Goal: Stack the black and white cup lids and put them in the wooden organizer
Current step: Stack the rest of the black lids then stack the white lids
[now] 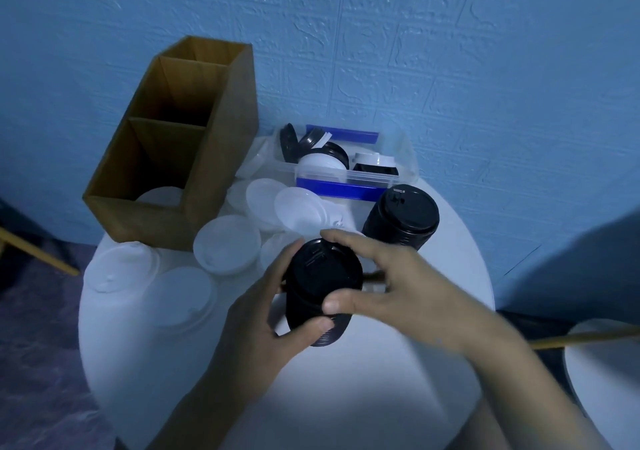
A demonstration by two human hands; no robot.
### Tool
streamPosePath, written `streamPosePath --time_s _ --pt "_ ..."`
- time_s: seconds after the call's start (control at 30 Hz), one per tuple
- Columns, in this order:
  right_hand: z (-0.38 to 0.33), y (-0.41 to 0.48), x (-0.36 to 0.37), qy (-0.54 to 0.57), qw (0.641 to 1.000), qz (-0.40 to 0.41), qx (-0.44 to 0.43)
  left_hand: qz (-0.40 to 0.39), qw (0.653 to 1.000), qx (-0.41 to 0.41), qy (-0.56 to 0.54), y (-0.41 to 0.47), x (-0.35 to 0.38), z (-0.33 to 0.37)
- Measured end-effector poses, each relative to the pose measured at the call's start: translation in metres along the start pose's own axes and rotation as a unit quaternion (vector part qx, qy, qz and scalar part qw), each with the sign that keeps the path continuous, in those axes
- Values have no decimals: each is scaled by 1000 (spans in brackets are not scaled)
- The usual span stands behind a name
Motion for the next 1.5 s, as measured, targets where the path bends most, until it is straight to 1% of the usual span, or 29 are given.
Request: streamPosePath --time_s 0.03,0.07,0.1,0.17,0.23,0.3,0.33,0.4,0.47,0.5,0.57,0.6,0.73,0.83,0.9,0.97,1.1,1.23,1.3,1.4,1.5 --pt "-1 6 -12 -2 1000 -16 -3 -2 1000 1 -1 1 0 0" --pt "-2 13 -25 -20 1000 -16 -5 -6 1000 0 -7 1 1 -1" --pt "-4 22 -38 -38 999 0 -6 -9 1000 -1 -15 2 2 -1" --pt "-5 49 -63 -83 994 66 -5 -7 1000 -1 -20 2 3 -1" --pt "-4 84 -79 -163 978 129 12 -5 1000 -2 -23 2 3 -2" --pt "4 121 -86 -247 956 148 57 -6 999 -4 -33 3 3 -2" --pt "10 138 -87 -298 941 142 76 -7 999 -3 -35 3 3 -2" --pt "24 166 -82 -386 912 102 89 -11 999 1 -37 3 3 -1" --pt "32 180 -76 -423 900 57 93 -11 999 0 -42 3 3 -1" --pt "34 184 -75 -423 900 46 92 -10 999 -2 -37 3 3 -1" --pt "32 187 -77 -396 913 41 92 -10 1000 -1 -28 4 2 -2" --pt "31 187 -79 -367 925 42 92 -10 1000 -2 -27 4 1 -3" --pt "40 182 -90 -186 977 47 96 -11 999 -4 -31 4 1 -6" --pt "47 173 -99 -49 992 64 102 -13 999 -3 -30 5 2 -5" --pt "50 167 -104 1 992 67 107 -18 1000 0 -25 6 2 -4" --pt "51 162 -106 29 990 73 114 -18 1000 3 -24 6 2 -3" --pt "55 159 -106 60 985 93 134 -18 1000 4 -23 6 3 -3" --pt "57 161 -107 83 981 94 147 -12 999 4 -32 6 3 -2" --pt "56 159 -108 110 977 114 142 -9 1000 6 -25 5 3 -3" --pt "55 152 -116 164 963 173 127 -6 1000 3 -22 5 1 -4" --pt "52 135 -121 190 960 176 106 -9 1000 4 -28 5 1 -4"
Point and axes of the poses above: each hand's wrist, its own y-axis towards the middle knuckle, its own x-axis out of the palm, z = x × y, the point moved 2 cm from there along y, towards the middle knuckle, and after that the axes turned 12 degrees about -y, right-handed, at the moved point
